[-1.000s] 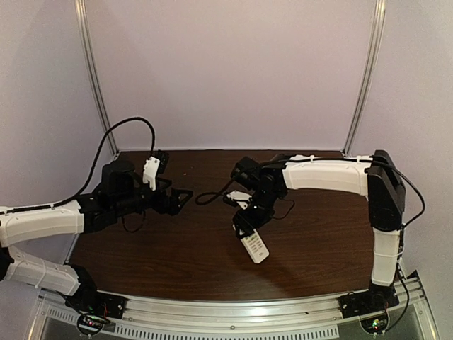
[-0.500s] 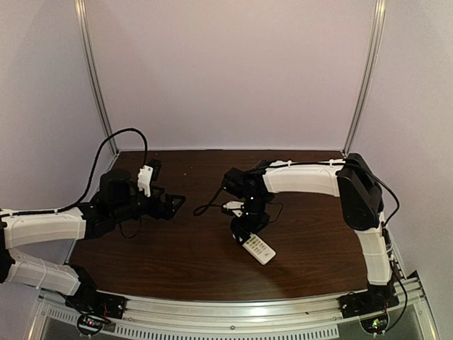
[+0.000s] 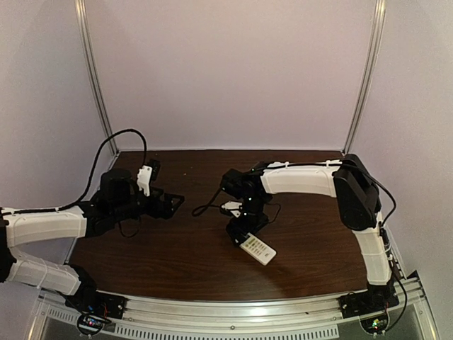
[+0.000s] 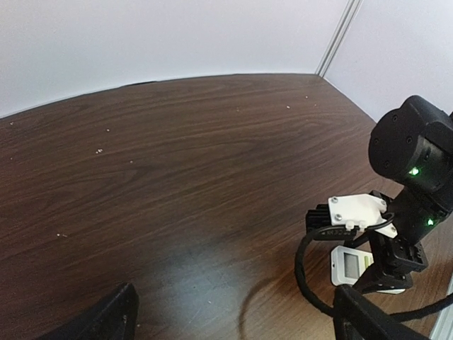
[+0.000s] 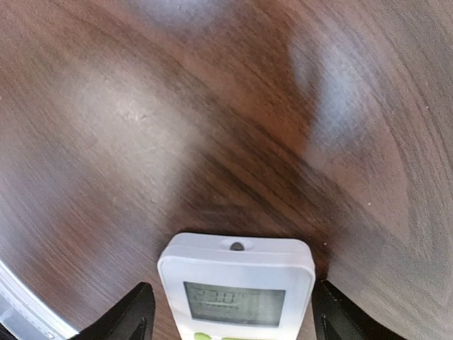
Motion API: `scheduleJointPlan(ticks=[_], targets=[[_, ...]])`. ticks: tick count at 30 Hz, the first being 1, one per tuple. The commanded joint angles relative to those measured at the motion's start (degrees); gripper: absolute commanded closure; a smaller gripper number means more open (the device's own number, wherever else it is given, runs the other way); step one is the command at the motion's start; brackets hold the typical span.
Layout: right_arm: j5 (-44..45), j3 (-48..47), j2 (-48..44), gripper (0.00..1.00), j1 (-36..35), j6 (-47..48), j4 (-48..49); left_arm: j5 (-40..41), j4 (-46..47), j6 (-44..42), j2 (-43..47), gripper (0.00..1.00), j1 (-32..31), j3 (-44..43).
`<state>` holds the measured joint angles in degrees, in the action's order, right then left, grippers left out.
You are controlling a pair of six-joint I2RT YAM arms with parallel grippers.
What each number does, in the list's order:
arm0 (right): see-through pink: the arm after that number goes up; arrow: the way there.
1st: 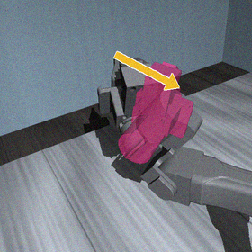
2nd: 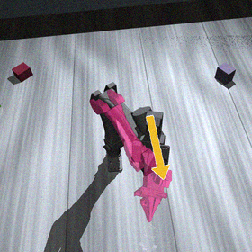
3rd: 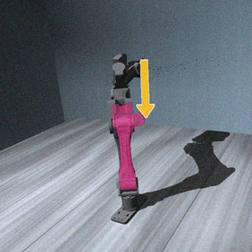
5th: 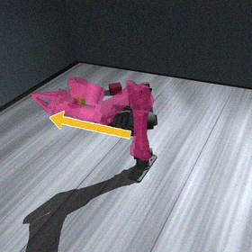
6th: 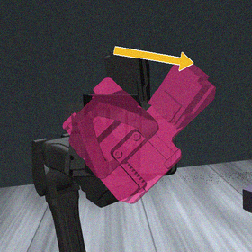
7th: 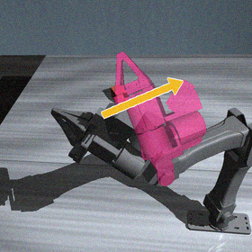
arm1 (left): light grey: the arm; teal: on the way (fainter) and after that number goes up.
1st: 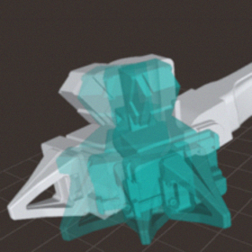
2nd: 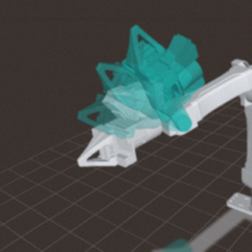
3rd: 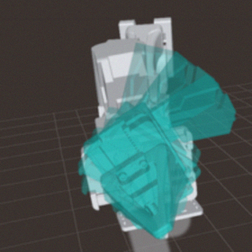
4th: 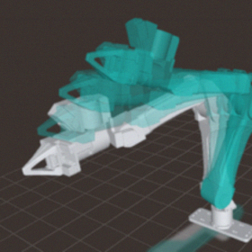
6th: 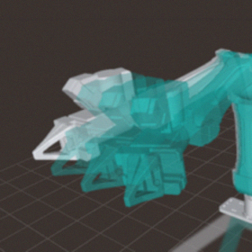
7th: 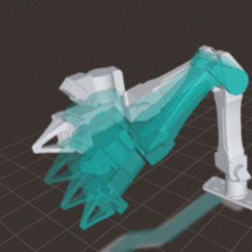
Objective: Load the batteries into the remote control
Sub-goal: Place the remote control at the center of the board, then reset both arms
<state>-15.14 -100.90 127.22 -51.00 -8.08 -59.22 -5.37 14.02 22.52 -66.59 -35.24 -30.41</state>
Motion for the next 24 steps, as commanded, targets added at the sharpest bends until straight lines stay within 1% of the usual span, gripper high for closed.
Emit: scheduleJointPlan(ticks=[1,3,5,7,10,16,19,21,24], targets=[[-1.4,0.5,-2.2,0.19,0.8,-0.3,4.8,-1.1,-2.9,1.2,0.7,0.03,0.4,-3.1],[-3.4,1.0,-5.1,0.17,1.9,-0.8,7.3,-1.9,-5.2,1.2,0.8,0.02,0.4,-5.6],[-4.7,1.9,-8.7,0.12,3.4,-1.3,10.3,-1.5,-8.6,0.5,0.5,0.03,0.4,-8.8],[-6.1,3.6,-12.9,0.01,5.3,-1.5,13.8,-0.2,-13.2,-1.1,0.0,0.03,0.4,-13.2],[-7.2,7.0,-20.2,0.0,8.5,-1.9,19.8,2.8,-21.2,-2.9,-1.1,0.03,0.7,-19.9],[-9.6,14.7,-32.2,0.0,17.2,-1.8,28.7,4.4,-30.1,-5.8,-2.7,0.02,4.5,-30.6],[-11.6,21.6,-39.1,0.0,21.8,-3.3,35.6,3.3,-32.6,-6.1,-3.6,0.03,7.5,-33.9],[-12.6,27.0,-43.8,0.0,24.9,-4.8,41.8,2.4,-33.8,-5.7,-5.0,0.03,9.2,-35.2],[-12.7,36.1,-50.9,0.0,28.5,-5.5,47.6,2.4,-35.1,-4.5,-8.0,0.03,9.7,-35.7]])
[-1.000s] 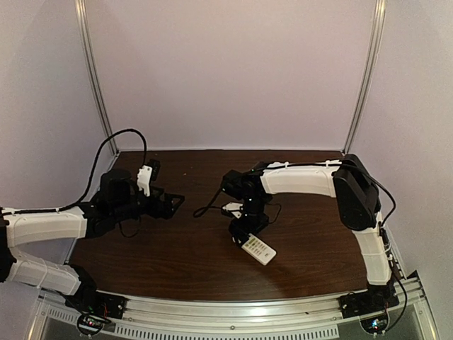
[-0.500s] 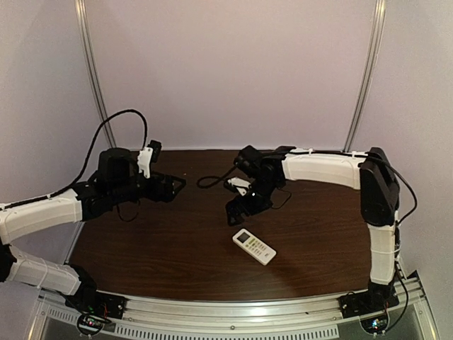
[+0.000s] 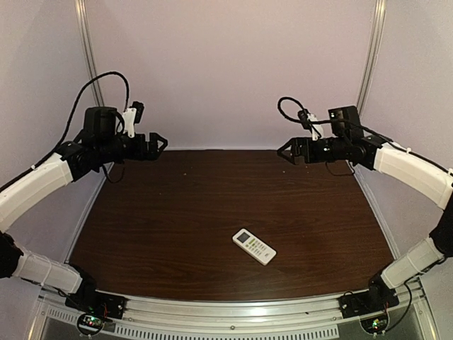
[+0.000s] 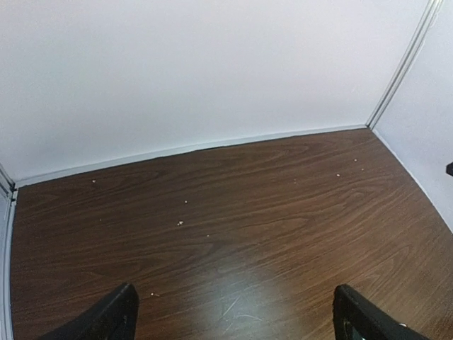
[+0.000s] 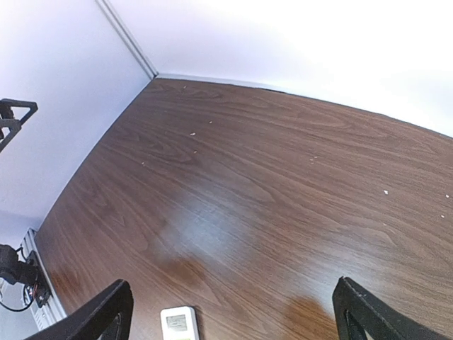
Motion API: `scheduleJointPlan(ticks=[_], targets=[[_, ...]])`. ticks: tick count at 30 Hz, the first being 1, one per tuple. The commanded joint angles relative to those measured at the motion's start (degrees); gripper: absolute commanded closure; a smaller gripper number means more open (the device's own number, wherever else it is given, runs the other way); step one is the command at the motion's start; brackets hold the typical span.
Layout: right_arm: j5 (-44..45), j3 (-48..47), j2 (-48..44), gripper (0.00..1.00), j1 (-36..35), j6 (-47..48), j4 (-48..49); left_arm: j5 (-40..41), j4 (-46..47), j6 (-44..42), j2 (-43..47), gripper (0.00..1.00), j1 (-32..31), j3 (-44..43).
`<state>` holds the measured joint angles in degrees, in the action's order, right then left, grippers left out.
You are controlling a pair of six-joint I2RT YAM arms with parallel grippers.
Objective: Load the batteries into the remote control
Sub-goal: Reset both arms
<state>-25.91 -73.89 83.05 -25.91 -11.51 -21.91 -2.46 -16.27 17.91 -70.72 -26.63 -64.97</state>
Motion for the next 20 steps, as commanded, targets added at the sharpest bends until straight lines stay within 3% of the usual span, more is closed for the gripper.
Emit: scheduleJointPlan(ticks=[1,10,20], targets=[[-1.3,11.8,-8.5,0.0,4.3,-2.1,11.7,-0.5,-4.9,0.6,-4.8,0.03,1.1,-0.6],[-3.4,34.5,-15.8,0.0,8.6,-5.0,26.6,-3.6,6.0,8.0,-7.6,0.02,1.1,13.1],[-3.9,38.5,-18.3,0.0,8.7,-5.9,28.9,-3.4,8.3,9.1,-9.0,0.03,1.1,15.4]])
